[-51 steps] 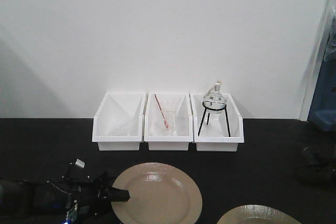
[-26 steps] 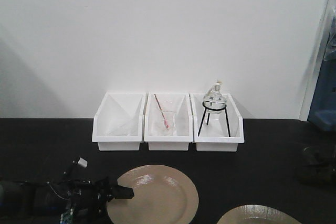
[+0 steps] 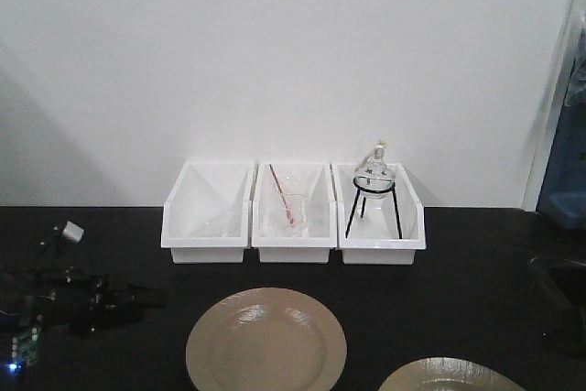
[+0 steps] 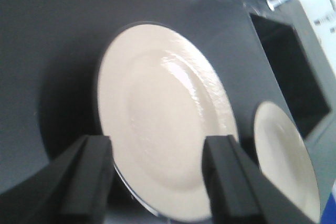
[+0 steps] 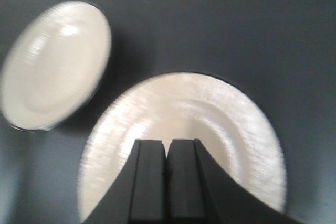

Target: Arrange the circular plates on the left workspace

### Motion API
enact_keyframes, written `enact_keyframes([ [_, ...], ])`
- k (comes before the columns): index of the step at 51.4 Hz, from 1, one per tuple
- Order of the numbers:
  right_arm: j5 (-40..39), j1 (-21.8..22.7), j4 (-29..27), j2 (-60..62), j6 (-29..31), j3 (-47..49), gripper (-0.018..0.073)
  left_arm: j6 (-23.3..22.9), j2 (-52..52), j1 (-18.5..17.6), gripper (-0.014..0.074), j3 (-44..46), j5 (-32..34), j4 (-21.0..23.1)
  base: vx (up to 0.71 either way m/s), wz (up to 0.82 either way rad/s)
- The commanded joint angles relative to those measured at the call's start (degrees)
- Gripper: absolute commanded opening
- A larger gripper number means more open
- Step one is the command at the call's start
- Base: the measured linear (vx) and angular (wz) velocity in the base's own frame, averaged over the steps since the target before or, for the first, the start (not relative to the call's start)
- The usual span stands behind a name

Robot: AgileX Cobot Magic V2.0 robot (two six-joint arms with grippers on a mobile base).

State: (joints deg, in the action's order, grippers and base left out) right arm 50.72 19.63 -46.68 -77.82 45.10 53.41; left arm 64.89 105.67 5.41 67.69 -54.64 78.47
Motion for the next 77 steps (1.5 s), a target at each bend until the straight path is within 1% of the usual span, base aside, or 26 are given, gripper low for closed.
enact_keyframes([
  [1, -2.9, 0.4, 3.7, 1.4, -2.9, 1.8, 0.0175, -2.7, -7.2, 1.2, 0.0399, 1.5, -3.2, -2.7, 0.00, 0.00],
  [5, -4.0, 0.4, 9.4, 1.4, -7.1, 1.8, 0.0268, -4.5, -11.0, 1.8, 0.0342, 1.5, -3.2, -7.2, 0.00, 0.00],
  [10, -3.9, 0.4, 16.1, 1.4, -16.4, 1.8, 0.0391, -7.0, -15.3, 1.8, 0.0272, 1.5, -3.6, -13.1, 0.00, 0.00],
  [13, -4.7, 0.4, 19.8, 0.9, -21.6, 1.8, 0.0459, -8.4, -17.9, 1.8, 0.0230, 1.5, -4.9, -15.7, 0.00, 0.00],
  [18, -4.7, 0.4, 23.7, -2.1, -26.9, 1.8, 0.0503, -8.8, -21.8, 1.8, 0.0196, 1.5, -7.3, -17.4, 0.00, 0.00],
  [21, -3.5, 0.8, 24.1, -4.5, -27.5, 1.8, 0.0502, -8.8, -23.8, 1.8, 0.0191, 1.5, -8.2, -17.5, 0.00, 0.00],
  [26, -0.5, 3.8, 20.5, -10.5, -26.3, 1.8, 0.0501, -8.8, -26.9, 1.8, 0.0192, 1.5, -8.2, -17.5, 0.00, 0.00],
  [28, 0.5, 5.6, 17.7, -12.8, -24.8, 1.8, 0.0501, -8.8, -27.9, 1.8, 0.0192, 1.5, -8.1, -17.6, 0.00, 0.00],
  [31, 2.0, 8.0, 13.0, -15.5, -21.2, 1.8, 0.0501, -8.8, -29.1, 1.8, 0.0192, 1.5, -7.9, -18.1, 0.00, 0.00],
  [34, 3.2, 10.3, 6.4, -17.7, -16.4, 1.8, 0.0501, -8.8, -30.0, 1.8, 0.0192, 1.5, -7.9, -18.4, 0.00, 0.00],
  [38, 5.5, 12.7, -1.0, -20.5, -10.5, 1.8, 0.0501, -8.8, -30.6, 1.8, 0.0192, 1.5, -8.0, -18.3, 0.00, 0.00],
  [42, 8.2, 13.6, -7.5, -23.2, -5.9, 1.8, 0.0501, -8.8, -30.8, 1.8, 0.0192, 1.5, -8.0, -18.3, 0.00, 0.00],
  [46, 11.1, 13.5, -11.6, -25.8, -1.7, 1.8, 0.0501, -8.8, -30.8, 1.8, 0.0192, 1.5, -7.9, -18.3, 0.00, 0.00],
  [51, 12.2, 12.9, -13.9, -28.9, 0.4, 1.8, 0.0501, -8.8, -30.8, 1.8, 0.0192, 1.5, -7.1, -18.3, 0.00, 0.00],
  [58, 12.8, 11.7, -14.5, -32.2, 2.6, 1.8, 0.0499, -8.8, -30.7, 1.8, 0.0192, 1.5, -5.9, -18.4, 0.00, 0.00],
  [64, 13.9, 10.4, -16.2, -34.0, 4.8, 1.8, 0.0449, -8.8, -30.7, 1.8, 0.0192, 1.5, -5.2, -18.4, 0.00, 0.00],
  [70, 14.1, 8.3, -18.2, -34.6, 6.8, 1.8, 0.0364, -8.8, -30.7, 1.8, 0.0192, 1.5, -4.7, -18.4, 0.00, 0.00],
  [74, 13.7, 7.0, -18.9, -34.6, 6.9, 1.8, 0.0257, -8.7, -30.7, 1.8, 0.0192, 1.5, -4.5, -18.6, 0.00, 0.00],
  [77, 13.8, 6.8, -20.1, -34.6, 6.6, 1.8, 0.0148, -8.7, -30.7, 1.8, 0.0192, 1.5, -4.2, -18.6, 0.00, 0.00],
])
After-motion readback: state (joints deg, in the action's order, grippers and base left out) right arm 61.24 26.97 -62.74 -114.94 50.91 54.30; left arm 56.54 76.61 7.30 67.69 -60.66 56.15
